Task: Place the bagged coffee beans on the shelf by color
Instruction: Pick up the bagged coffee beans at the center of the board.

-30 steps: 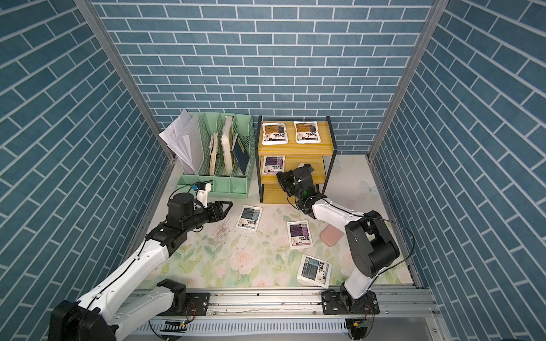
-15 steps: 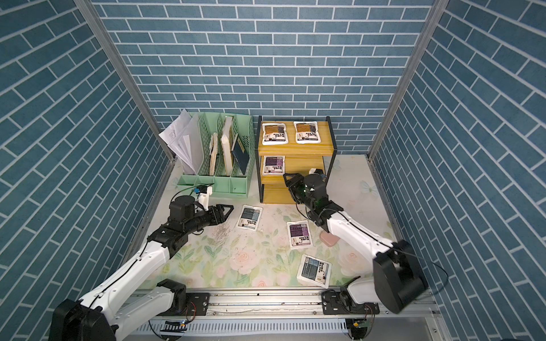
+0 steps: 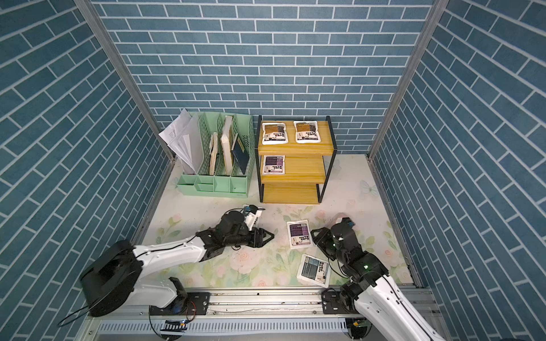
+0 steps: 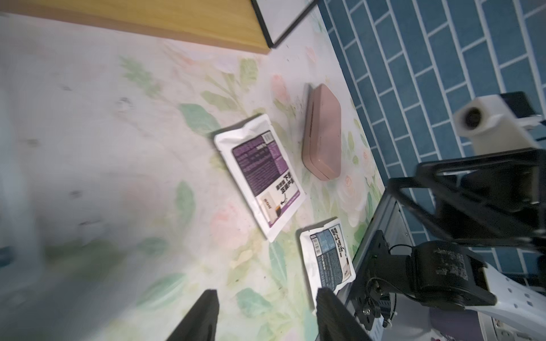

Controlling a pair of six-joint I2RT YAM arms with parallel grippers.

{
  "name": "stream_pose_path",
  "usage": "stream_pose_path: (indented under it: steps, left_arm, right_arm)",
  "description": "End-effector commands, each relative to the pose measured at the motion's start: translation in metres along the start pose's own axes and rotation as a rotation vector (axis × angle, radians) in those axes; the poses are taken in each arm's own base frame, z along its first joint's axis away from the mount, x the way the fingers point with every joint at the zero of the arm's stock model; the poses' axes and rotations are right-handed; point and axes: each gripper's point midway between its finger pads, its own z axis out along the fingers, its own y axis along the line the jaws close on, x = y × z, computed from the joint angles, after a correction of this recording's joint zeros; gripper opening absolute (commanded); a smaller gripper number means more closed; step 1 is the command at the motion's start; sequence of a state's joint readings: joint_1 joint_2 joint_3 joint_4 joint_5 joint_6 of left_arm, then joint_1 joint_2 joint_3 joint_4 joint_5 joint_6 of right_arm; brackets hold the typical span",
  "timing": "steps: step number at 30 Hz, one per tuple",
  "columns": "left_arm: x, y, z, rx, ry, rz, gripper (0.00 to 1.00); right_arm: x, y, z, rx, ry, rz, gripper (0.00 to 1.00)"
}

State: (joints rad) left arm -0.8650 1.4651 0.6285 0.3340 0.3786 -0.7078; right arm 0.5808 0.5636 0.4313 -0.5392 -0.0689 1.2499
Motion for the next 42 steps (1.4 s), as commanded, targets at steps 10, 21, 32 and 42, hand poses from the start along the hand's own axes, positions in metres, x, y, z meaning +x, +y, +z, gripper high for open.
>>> stream_pose_path:
  steps: [10,21,32,42]
  left_arm:
    - [-0.018,0.002,0.103,-0.021,0.047,0.073,0.54]
    - [0.007,0.036,0.12,-0.098,0.116,0.059,0.53]
    - [0.014,0.042,0.118,-0.112,0.126,0.042,0.53]
    - [0.01,0.038,0.115,-0.109,0.113,0.036,0.53]
  right_arm:
    - [0.013,-0.045,0.047,0.031,0.092,0.016,0.5]
    - [0.007,-0.054,0.069,-0.042,0.089,0.082,0.61]
    - [0.002,-0.039,0.071,-0.231,0.036,0.248,0.5]
    - [-0.002,-0.061,0.067,-0.283,-0.15,0.404,0.49]
